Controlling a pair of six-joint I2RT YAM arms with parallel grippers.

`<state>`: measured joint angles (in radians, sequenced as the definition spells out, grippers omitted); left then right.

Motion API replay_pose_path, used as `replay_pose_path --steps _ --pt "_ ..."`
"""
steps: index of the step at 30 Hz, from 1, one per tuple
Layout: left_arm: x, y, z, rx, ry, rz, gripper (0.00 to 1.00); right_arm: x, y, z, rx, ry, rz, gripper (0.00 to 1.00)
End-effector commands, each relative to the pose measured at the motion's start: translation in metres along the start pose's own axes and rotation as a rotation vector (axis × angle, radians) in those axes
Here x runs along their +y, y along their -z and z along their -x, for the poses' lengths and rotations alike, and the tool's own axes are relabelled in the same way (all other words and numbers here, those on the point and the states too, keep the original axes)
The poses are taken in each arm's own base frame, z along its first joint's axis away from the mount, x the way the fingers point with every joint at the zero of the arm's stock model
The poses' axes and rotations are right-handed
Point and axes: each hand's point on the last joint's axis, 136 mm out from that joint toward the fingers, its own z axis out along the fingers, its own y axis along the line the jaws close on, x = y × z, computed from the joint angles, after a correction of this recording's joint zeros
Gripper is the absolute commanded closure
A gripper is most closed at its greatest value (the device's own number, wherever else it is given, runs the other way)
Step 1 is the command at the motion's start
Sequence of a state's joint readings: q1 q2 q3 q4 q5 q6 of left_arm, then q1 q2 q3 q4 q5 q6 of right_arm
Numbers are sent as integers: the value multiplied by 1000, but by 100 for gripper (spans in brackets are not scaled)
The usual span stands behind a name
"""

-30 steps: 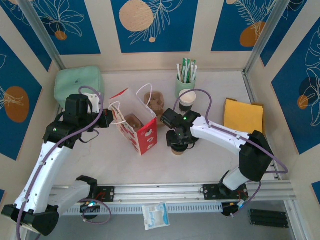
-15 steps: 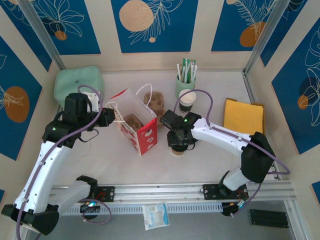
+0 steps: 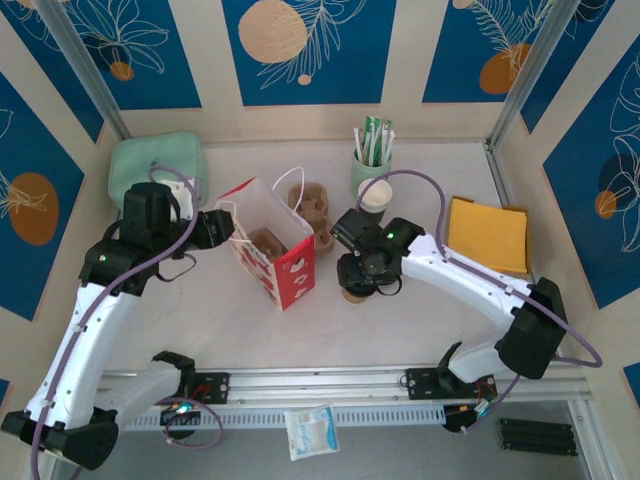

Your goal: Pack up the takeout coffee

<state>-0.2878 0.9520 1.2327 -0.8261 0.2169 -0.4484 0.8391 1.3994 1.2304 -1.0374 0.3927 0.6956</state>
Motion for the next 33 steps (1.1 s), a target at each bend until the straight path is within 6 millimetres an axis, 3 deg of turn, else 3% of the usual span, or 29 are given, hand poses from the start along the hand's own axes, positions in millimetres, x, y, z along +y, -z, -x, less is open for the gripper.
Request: replay_pose_path --steps 1,8,13,22,28,33 --pt "0 12 4 -31 15 7 51 1 26 3 -15 19 45 45" --pt "1 11 4 -22 18 18 51 7 82 24 -116 43 117 46" --pt "3 10 3 -15 18 25 51 15 139 50 -243 67 195 47" --pt "7 12 0 -2 -2 54 51 41 217 86 -418 113 342 48" --pt "12 12 -5 2 -7 66 55 79 242 101 -464 180 435 48" --pt "13 10 -8 8 -13 63 64 116 232 107 -429 255 444 48"
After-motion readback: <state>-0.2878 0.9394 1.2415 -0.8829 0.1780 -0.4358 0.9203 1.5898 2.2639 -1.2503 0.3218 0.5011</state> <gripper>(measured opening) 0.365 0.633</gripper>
